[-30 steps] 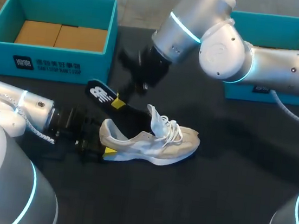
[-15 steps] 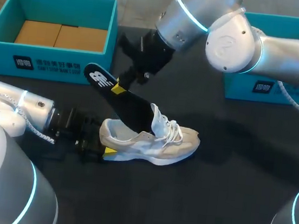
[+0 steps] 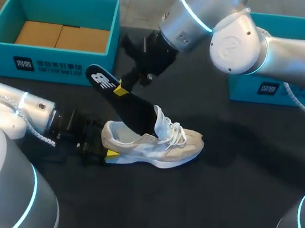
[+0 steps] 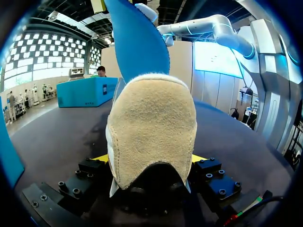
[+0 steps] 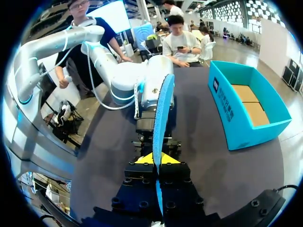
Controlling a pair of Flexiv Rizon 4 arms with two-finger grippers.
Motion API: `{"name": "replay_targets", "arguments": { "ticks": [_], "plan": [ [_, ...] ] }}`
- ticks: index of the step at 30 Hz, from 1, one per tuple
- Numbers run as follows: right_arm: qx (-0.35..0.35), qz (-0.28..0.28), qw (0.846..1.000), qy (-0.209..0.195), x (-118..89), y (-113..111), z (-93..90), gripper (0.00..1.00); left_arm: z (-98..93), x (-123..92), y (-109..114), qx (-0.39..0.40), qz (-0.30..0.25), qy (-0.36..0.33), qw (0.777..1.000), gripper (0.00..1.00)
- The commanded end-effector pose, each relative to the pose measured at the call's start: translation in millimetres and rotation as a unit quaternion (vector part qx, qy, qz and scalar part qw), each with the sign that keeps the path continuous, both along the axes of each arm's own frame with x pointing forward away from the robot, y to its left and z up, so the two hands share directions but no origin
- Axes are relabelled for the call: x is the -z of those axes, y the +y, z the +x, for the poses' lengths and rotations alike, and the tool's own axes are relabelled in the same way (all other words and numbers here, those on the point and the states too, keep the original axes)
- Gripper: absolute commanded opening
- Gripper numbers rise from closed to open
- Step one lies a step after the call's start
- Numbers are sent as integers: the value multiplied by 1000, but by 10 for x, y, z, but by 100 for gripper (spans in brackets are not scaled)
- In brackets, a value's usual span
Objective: Take the shoe out of the shoebox, open the shoe tongue, remove and reinsert the insole, then place the shoe into the shoebox
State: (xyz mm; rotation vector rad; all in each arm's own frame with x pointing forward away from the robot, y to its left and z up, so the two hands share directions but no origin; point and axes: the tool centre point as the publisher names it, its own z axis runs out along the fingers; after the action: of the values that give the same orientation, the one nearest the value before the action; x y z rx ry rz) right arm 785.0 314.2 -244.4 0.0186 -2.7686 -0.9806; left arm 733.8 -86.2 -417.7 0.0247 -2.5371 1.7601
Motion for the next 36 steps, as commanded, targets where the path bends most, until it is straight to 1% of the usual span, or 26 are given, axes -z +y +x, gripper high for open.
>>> {"name": "replay_targets", "arguments": {
  "ticks": [1,2,6,7,11,12,15,19,23,25,31,36],
  "plan": [
    [15,25,1000,-8,-11,14,13,0,-1,55,26,0,0,0,1000,0],
    [23,40,999,-10,-44,51,25,0,-1,55,26,0,0,0,1000,0],
    [38,73,996,-20,-154,155,69,0,-1,55,26,0,0,0,1000,0],
    [38,80,996,-18,-180,178,81,0,-1,55,26,0,0,0,1000,0],
    [53,106,993,-20,-283,228,115,0,-1,55,26,0,0,0,1000,0],
    [60,116,991,-18,-303,225,121,0,-1,55,26,0,0,0,1000,0],
    [72,117,990,-10,-378,233,147,0,-1,55,26,0,0,0,1000,0],
    [87,143,986,0,-522,279,181,0,-1,55,26,0,0,0,1000,0],
    [101,181,978,16,-668,313,225,0,-1,55,26,0,0,0,1000,0],
    [104,187,977,17,-726,289,251,0,-1,55,26,0,0,0,1000,0],
    [102,195,975,12,-992,284,323,0,-1,55,26,0,0,0,1000,0],
    [108,206,972,22,-1168,290,349,0,-1,55,26,0,0,0,1000,0]
  ]
}}
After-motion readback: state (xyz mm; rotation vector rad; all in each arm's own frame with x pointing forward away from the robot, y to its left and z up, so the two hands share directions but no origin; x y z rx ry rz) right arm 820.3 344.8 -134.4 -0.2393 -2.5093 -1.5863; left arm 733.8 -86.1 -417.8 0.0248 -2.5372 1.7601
